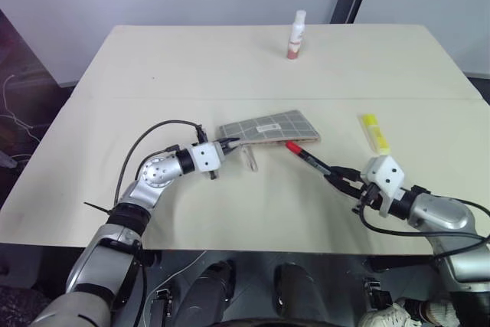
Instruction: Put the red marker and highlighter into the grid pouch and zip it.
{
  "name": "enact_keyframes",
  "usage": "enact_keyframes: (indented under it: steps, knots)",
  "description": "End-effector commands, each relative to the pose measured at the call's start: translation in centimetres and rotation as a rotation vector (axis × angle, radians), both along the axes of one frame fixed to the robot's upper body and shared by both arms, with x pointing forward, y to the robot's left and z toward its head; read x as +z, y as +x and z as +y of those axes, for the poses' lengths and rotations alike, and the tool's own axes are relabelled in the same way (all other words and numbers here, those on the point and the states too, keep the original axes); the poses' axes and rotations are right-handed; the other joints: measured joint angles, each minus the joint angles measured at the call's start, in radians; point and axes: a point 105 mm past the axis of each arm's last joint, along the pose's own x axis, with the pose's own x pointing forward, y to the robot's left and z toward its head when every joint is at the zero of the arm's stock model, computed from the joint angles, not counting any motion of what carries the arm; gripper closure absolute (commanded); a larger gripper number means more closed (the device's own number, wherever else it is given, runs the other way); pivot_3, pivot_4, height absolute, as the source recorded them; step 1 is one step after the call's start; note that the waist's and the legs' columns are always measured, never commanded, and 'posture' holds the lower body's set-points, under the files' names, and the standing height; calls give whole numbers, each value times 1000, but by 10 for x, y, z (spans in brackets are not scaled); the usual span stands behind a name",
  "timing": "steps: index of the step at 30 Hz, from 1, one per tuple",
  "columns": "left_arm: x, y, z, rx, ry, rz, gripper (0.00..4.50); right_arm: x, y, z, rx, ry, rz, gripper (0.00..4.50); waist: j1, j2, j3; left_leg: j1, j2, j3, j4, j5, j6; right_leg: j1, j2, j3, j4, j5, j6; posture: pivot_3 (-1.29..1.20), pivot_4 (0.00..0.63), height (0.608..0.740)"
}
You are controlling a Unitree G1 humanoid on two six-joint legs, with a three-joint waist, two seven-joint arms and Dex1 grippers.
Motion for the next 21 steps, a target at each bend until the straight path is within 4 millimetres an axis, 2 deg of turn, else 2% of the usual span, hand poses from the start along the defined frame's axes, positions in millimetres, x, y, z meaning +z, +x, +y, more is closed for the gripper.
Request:
enact_keyframes:
  steps: [1,9,18,21]
  knots:
    - [13,-1,-3,-25,-19,-42,4500,5,7,-2,-14,-18,-53,4113,2,0,0,0,0,0,0,0,0,0,1,0,0,0,0,0,150,740]
    - [14,-8,-12,-71,1,-62,4500,8,19,13,29,-73,-80,4113,1,0,0,-1,0,0,-1,0,0,-1,1,0,0,0,0,0,150,740]
    - [25,-16,-28,-170,30,-92,4500,17,44,72,240,-330,-223,4113,0,0,0,-1,0,0,0,0,0,-1,1,0,0,0,0,0,150,740]
    - [28,-16,-28,-184,31,-90,4500,22,54,81,260,-397,-284,4113,1,0,0,-1,0,0,0,0,0,-1,1,0,0,0,0,0,150,740]
